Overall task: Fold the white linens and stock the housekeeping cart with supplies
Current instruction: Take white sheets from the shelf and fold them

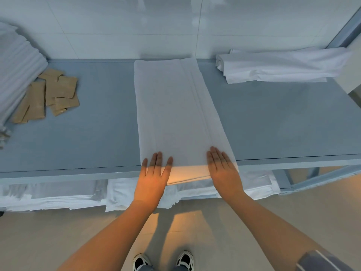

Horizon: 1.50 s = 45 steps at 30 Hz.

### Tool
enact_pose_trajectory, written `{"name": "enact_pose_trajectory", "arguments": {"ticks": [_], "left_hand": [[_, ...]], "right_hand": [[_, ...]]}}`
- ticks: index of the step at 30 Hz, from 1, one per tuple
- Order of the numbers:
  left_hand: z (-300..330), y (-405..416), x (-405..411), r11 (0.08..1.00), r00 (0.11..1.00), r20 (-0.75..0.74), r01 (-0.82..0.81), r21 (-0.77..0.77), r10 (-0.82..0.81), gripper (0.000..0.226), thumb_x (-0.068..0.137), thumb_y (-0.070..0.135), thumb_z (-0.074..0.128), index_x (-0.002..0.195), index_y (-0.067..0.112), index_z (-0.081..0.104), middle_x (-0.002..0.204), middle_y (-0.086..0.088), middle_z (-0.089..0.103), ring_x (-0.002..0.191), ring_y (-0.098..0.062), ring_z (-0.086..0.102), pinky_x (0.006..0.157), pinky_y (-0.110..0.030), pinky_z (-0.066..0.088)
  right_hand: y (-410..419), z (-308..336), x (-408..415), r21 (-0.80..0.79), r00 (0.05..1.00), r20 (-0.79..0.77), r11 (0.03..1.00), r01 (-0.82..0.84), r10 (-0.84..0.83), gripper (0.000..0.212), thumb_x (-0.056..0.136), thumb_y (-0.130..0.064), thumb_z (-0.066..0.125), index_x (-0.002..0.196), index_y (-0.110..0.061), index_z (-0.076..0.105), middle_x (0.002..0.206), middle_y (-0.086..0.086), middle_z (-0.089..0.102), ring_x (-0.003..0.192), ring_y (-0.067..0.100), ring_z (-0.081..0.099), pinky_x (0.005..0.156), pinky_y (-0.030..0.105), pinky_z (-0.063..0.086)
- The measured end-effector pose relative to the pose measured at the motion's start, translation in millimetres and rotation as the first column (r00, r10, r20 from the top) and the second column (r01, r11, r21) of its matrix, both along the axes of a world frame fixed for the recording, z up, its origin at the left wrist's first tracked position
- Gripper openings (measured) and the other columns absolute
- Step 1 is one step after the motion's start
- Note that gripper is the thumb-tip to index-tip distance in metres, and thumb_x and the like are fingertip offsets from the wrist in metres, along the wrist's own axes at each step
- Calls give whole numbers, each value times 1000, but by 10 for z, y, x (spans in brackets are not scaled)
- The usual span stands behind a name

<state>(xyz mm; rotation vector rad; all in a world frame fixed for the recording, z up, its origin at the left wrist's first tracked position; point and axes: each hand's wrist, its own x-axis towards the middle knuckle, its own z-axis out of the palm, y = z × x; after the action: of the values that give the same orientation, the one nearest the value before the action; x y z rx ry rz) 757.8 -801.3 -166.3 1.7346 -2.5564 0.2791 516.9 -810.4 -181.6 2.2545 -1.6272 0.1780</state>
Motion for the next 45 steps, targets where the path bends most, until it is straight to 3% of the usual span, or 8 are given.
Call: {"name": "enact_pose_trajectory", "arguments": {"ticks": [7,12,18,22,24,27,34,45], "left_hand": [[-5,-38,-18,998,999,-19,-42,55,43,105,48,-19,72,144,10,40,141,-30,41,131,-44,41,107,-57,33],[-16,55,19,986,998,33,-65,152,60,109,67,-12,64,153,18,3,155,-26,14,144,-40,14,116,-53,8],[11,263,82,969,999,12,-54,243,53,103,64,-17,29,152,20,-8,157,-23,1,145,-36,-1,116,-50,-3],[95,480,224,960,1000,-12,19,279,-16,103,69,-21,40,153,21,-1,159,-19,3,147,-32,-1,116,-45,-6],[203,638,326,982,996,-49,80,174,-73,103,58,-19,62,149,15,30,150,-21,32,141,-35,28,115,-48,17],[335,935,513,985,977,-131,170,19,-166,99,19,-17,78,114,10,70,112,-15,69,105,-34,65,83,-51,52],[680,1510,936,979,890,-414,147,-144,-194,65,44,-26,77,103,1,72,103,-14,71,95,-36,69,76,-55,54],[1476,1943,1166,967,765,-603,98,-236,-225,35,70,-2,77,103,6,68,95,-5,68,74,-29,66,56,-31,51]], "right_hand": [[-37,125,109,141,990,-54,980,137,-131,68,65,10,68,131,5,53,132,26,54,123,40,53,99,54,45],[94,188,148,143,989,-61,980,141,-134,69,60,9,74,127,4,57,129,24,57,119,37,57,96,52,48],[375,229,168,159,993,-14,980,116,-115,72,59,7,75,129,1,57,135,17,56,121,32,57,95,50,49],[611,297,149,145,996,48,987,68,-76,80,44,14,78,122,1,63,130,15,60,114,29,62,89,49,53],[789,327,149,118,997,66,993,18,-26,82,38,15,79,118,0,66,126,14,63,112,28,64,87,50,54],[1100,396,181,105,993,106,993,-60,49,80,37,9,85,115,-4,69,124,10,65,111,25,65,91,49,52],[1780,687,434,-74,963,249,993,-89,105,61,49,13,78,107,-7,72,116,7,69,103,24,68,90,46,51],[2264,1405,593,-310,914,375,950,-30,152,45,64,14,72,104,-6,71,115,7,69,100,27,66,85,41,43]]}}
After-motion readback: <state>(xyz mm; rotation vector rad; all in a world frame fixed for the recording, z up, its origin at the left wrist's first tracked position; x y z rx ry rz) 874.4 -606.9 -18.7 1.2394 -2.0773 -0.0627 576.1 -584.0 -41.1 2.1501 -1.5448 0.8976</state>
